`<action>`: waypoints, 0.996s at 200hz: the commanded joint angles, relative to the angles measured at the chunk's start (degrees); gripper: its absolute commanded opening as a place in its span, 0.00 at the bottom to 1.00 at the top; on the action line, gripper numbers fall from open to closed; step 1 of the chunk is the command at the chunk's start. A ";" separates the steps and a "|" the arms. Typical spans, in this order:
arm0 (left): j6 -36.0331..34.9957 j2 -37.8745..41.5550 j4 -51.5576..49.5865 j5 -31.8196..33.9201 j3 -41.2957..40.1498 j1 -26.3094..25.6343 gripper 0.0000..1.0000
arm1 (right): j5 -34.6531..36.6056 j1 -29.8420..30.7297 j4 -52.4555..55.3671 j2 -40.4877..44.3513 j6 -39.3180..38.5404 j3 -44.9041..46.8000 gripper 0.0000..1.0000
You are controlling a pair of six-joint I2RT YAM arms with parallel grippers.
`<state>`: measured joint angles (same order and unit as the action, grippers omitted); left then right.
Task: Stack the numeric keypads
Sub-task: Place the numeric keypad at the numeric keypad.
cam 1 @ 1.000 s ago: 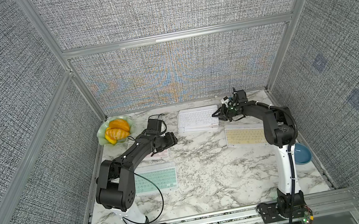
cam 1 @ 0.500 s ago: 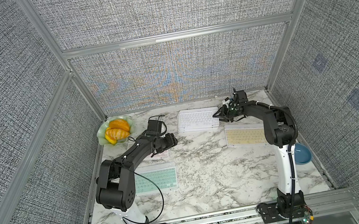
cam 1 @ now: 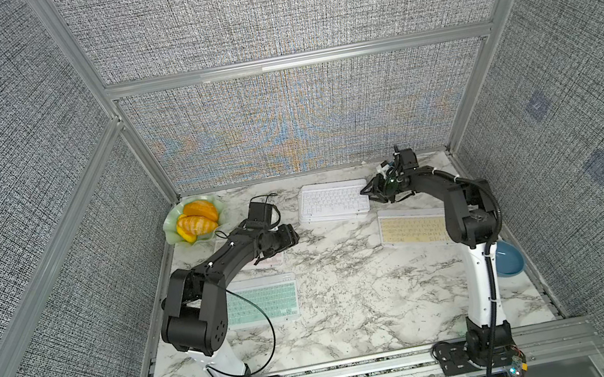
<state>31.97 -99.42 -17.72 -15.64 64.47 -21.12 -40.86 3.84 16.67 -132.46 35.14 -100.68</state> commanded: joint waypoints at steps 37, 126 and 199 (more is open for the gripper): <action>-0.15 0.10 0.49 -0.80 -0.39 0.12 0.69 | 2.44 -0.32 2.32 0.41 -1.30 -0.18 0.37; -0.34 3.48 -2.52 0.65 -2.73 0.03 0.69 | 6.23 -0.41 0.41 7.07 -2.06 5.41 0.38; 2.89 11.42 -10.91 7.33 -10.98 -6.59 0.69 | 0.64 1.76 -20.78 27.68 7.25 33.39 0.38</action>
<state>33.19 -89.95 -24.16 -12.43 54.81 -25.26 -36.42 4.82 5.43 -109.58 37.67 -73.93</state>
